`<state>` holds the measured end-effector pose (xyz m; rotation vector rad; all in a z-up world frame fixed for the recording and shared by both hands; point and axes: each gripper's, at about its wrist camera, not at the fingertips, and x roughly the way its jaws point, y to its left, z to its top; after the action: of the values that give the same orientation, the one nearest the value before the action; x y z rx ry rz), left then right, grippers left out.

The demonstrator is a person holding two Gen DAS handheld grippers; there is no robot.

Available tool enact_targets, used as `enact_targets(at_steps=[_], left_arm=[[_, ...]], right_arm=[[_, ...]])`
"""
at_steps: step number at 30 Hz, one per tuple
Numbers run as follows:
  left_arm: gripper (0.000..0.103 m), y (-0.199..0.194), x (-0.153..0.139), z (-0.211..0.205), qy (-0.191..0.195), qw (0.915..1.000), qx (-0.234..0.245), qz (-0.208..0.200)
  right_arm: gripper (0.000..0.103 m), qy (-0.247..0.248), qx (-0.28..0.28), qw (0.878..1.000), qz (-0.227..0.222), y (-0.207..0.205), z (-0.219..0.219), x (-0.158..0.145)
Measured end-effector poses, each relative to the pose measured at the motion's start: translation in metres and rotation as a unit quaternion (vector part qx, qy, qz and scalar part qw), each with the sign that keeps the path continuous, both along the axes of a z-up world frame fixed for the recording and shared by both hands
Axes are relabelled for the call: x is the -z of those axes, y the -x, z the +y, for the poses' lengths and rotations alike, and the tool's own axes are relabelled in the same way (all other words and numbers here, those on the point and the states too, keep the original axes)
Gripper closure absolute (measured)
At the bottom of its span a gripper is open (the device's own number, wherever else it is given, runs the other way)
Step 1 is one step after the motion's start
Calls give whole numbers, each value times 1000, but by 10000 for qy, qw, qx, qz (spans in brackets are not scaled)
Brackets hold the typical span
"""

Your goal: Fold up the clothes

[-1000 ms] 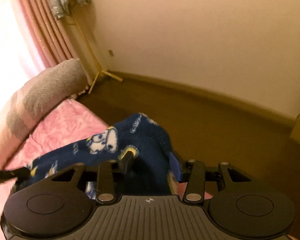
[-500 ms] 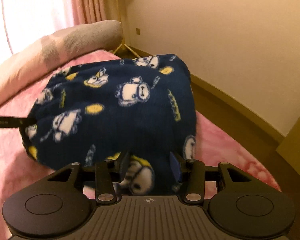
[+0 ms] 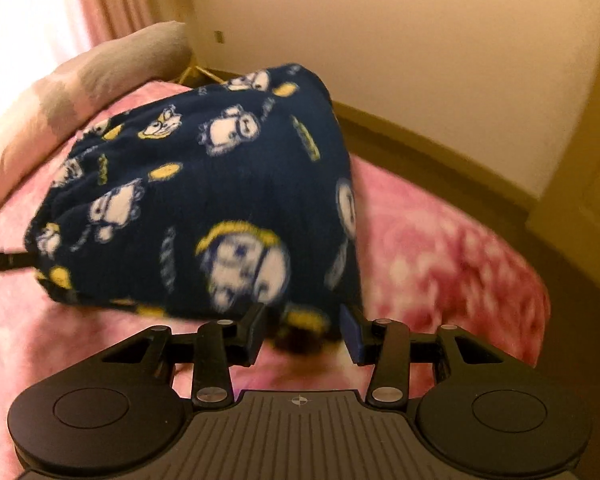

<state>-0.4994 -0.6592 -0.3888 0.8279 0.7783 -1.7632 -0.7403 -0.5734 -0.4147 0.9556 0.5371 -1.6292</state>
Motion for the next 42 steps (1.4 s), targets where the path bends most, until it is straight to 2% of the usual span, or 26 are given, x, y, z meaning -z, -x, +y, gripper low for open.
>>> enact_targets(at_steps=[1,3,6,9,14,18,24,32,34,37,38,39,40,42], left_arm=[[83,-2,-7,7,-57,10000,8,-39],[72,-5,-20,20,-163,9998,35,-118],[71,-14,-46,42,-218,9994,98,-234],[66,-27,-78,68,-182,9994,145,-247],[60,-48,-132,110,-111,9992,255,-274],[54,-64,-178,142,58,9990,283,-335],[52,-85,-236,179,356,9981,399,-321],[44,-96,-290,209,815,9954,405,-282],[38,-97,-298,213,903,9947,427,-261],[38,-96,-304,221,1009,9935,460,-268],[38,-96,-304,223,1012,9934,467,-283],[38,-95,-303,225,1011,9933,475,-296],[38,-94,-302,226,997,9934,483,-303],[38,-93,-300,230,971,9935,501,-319]], right_arm=[[58,-57,55,9999,-97,-4,6,-4],[58,-155,153,9994,-264,-12,18,-14],[58,-168,219,9979,-586,-23,36,-31],[58,-61,216,9972,-709,-36,62,-55],[58,-9,248,9974,-679,-61,108,-102],[58,45,-33,9980,-630,-87,136,-147],[58,324,-250,9980,-489,-117,169,-210],[58,802,-255,9959,-346,-137,192,-270],[58,859,-204,9957,-270,-138,199,-280],[57,834,-61,9963,-176,-137,207,-286],[50,823,-12,9965,-144,-137,210,-287],[26,811,38,9966,-113,-137,213,-289],[16,850,114,9962,-115,-136,217,-290],[14,979,253,9947,-193,-133,224,-290]])
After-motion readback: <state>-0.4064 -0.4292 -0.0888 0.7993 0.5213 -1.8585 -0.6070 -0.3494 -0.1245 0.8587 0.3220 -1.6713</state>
